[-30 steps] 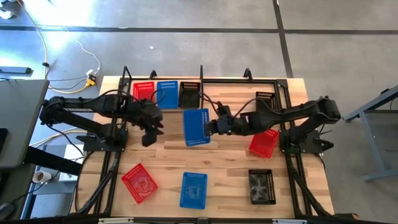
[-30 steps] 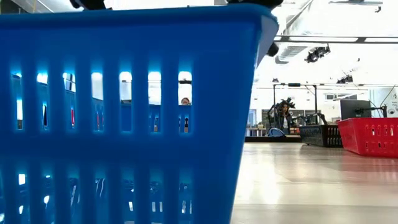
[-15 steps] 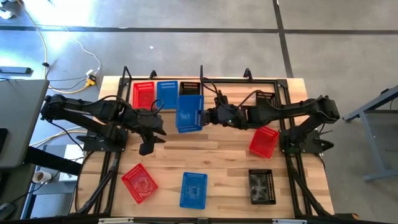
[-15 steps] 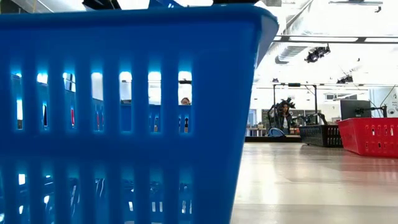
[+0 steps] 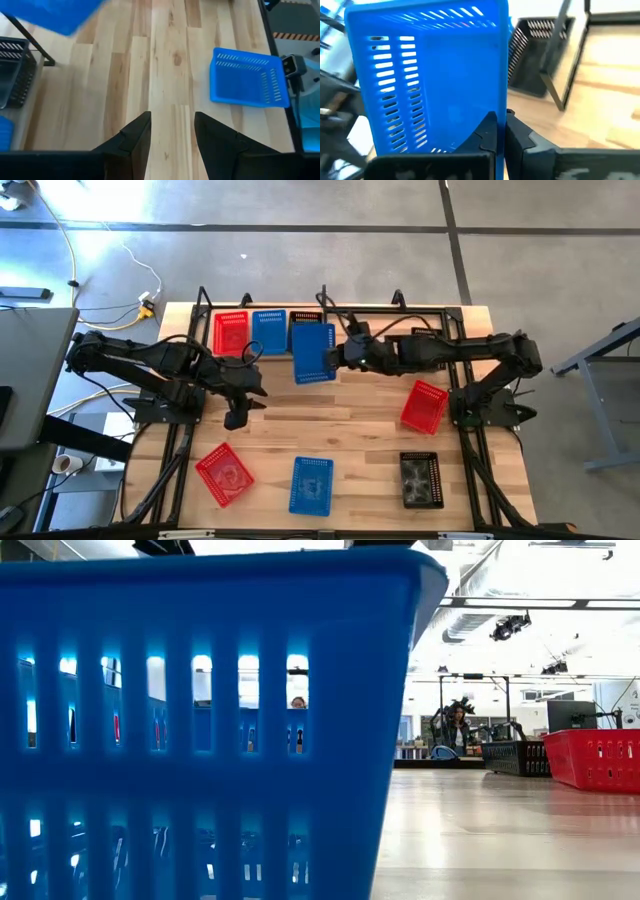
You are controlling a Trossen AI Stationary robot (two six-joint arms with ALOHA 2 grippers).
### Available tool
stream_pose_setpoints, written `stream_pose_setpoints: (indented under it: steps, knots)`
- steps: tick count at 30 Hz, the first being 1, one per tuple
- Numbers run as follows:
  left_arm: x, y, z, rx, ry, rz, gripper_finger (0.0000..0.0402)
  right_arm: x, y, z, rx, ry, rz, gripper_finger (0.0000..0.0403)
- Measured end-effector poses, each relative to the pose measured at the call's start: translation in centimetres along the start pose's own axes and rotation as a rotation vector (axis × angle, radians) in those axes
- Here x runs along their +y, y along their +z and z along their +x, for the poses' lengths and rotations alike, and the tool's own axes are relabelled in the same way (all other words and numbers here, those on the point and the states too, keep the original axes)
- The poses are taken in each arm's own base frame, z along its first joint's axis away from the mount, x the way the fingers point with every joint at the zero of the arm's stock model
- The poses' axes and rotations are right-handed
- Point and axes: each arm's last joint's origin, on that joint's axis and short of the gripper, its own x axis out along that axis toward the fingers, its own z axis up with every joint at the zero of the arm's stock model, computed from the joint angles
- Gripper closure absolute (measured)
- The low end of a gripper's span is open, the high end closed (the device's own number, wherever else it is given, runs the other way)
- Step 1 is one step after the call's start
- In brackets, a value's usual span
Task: Stack baskets on shelf by color
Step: Stack the top blue bin on the other blue bin
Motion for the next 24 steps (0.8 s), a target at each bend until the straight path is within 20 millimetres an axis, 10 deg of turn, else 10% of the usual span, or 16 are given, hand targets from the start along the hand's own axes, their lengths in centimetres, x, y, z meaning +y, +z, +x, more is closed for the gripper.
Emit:
stream_pose_setpoints:
  steps: [13, 24]
  knots:
    - [0.1, 0.1, 0.3, 0.004, 0.028, 0.097, 0.0261, -0.4, -4.2, 6.4, 0.162, -0.059, 0.080, 0.0403]
    - [0.0, 1.0, 3.8, 0.054, 0.111, 0.165, 0.0261, -0.3, -4.8, 7.8, 0.149, -0.049, 0.117, 0.0403]
